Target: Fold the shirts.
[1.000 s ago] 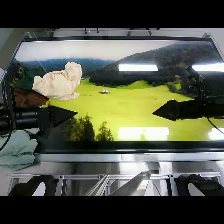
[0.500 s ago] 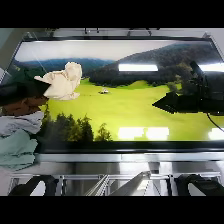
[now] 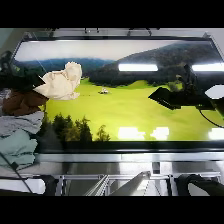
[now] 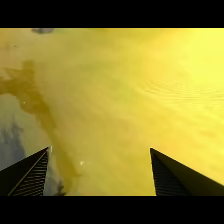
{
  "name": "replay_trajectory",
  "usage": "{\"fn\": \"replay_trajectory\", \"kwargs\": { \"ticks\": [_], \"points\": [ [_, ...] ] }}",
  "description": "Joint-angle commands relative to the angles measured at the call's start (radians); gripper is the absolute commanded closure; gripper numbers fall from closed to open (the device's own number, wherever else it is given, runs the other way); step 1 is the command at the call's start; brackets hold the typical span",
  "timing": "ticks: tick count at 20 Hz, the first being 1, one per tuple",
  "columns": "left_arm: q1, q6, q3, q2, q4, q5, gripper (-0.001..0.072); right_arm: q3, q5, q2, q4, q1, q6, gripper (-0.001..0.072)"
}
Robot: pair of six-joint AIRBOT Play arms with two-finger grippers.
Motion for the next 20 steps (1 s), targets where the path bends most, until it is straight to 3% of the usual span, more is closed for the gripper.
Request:
{"fn": "replay_trajectory", "kwargs": {
  "ticks": [1,2,3,4,5,6,8,10,11,15,18,20],
  "points": [
    [-0.059,-0.001,0.176,-0.253,0.024,-0.101,-0.0004,0.0,-0.035,-0.084,-0.011,-0.001,0.001,0.0032],
    [-0.074,-0.005,0.216,-0.292,0.049,-0.138,-0.0003,0.0,-0.035,-0.094,-0.011,-0.001,0.0,0.0032],
    [-0.086,-0.009,0.261,-0.324,0.068,-0.191,0.0055,0.0,-0.035,-0.1,-0.011,-0.001,0.0,0.0034],
    [-0.093,-0.011,0.305,-0.346,0.063,-0.252,0.0284,0.0,-0.035,-0.099,-0.011,-0.001,0.001,0.0038],
    [-0.102,-0.017,0.355,-0.362,0.056,-0.316,0.0654,0.0,-0.035,-0.097,-0.01,-0.001,0.001,0.0051],
    [-0.112,-0.026,0.41,-0.366,0.054,-0.371,0.0706,0.0,-0.034,-0.097,-0.004,-0.001,0.0,0.0053],
    [-0.145,-0.031,0.5,-0.346,-0.002,-0.447,0.0706,0.0,-0.022,-0.094,0.003,-0.001,0.0,0.0095],
    [-0.179,-0.032,0.575,-0.298,-0.132,-0.494,0.0706,0.001,0.005,-0.089,0.003,-0.001,0.0,0.0645],
    [-0.201,-0.031,0.593,-0.262,-0.228,-0.497,0.0706,0.001,0.016,-0.086,0.002,-0.002,-0.01,0.0692],
    [-0.327,-0.03,0.593,-0.14,-0.522,-0.502,0.0686,0.008,0.136,-0.053,0.0,-0.028,-0.045,0.0693],
    [-0.444,-0.032,0.573,-0.087,-0.653,-0.586,0.0687,0.008,0.311,0.034,-0.015,-0.101,-0.072,0.0694],
    [-0.536,-0.031,0.494,-0.041,-0.663,-0.619,0.0687,0.008,0.375,0.109,-0.044,-0.158,-0.078,0.0694]
  ]
}}
